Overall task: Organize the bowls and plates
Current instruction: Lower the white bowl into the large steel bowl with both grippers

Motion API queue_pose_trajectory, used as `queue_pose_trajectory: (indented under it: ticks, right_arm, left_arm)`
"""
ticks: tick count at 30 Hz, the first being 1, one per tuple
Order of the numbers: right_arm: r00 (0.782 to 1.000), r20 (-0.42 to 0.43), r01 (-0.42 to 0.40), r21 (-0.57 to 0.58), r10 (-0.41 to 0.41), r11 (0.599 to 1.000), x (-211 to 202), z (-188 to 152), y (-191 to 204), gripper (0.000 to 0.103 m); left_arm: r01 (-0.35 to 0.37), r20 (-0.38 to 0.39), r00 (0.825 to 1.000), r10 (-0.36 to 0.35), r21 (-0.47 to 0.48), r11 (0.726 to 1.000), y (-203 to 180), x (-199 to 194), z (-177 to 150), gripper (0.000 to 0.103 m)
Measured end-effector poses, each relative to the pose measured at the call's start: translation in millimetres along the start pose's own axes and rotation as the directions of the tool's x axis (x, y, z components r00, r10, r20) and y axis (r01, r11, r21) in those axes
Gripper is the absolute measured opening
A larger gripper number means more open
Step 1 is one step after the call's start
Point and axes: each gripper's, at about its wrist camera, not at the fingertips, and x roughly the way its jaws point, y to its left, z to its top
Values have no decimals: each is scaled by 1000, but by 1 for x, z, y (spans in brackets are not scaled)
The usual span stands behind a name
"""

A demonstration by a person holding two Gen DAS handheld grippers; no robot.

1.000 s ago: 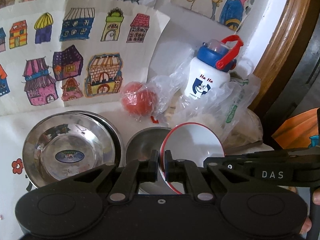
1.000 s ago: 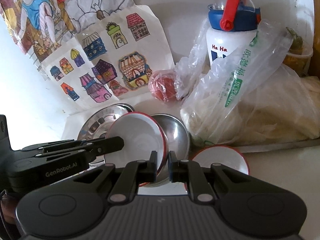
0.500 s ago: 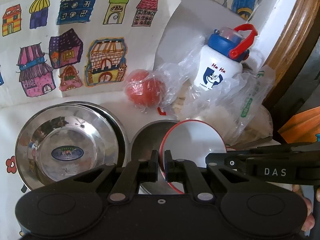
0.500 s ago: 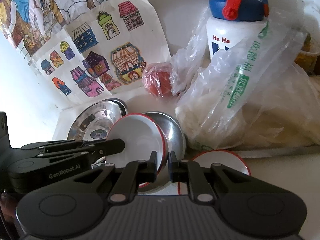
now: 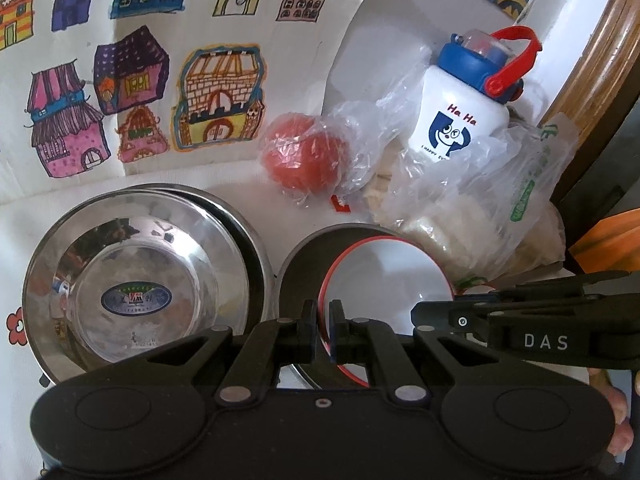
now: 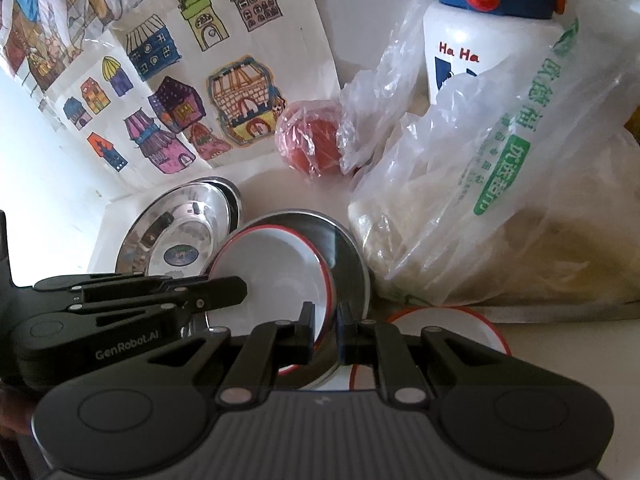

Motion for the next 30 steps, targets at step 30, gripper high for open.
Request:
queue_pose_trajectory:
  ticks: [30]
  right_arm:
    - [999,-9,53,-59,-54,997,6,3,13,19]
  left_arm:
    - [10,-30,999,-11,-41,999,7,5,1,6]
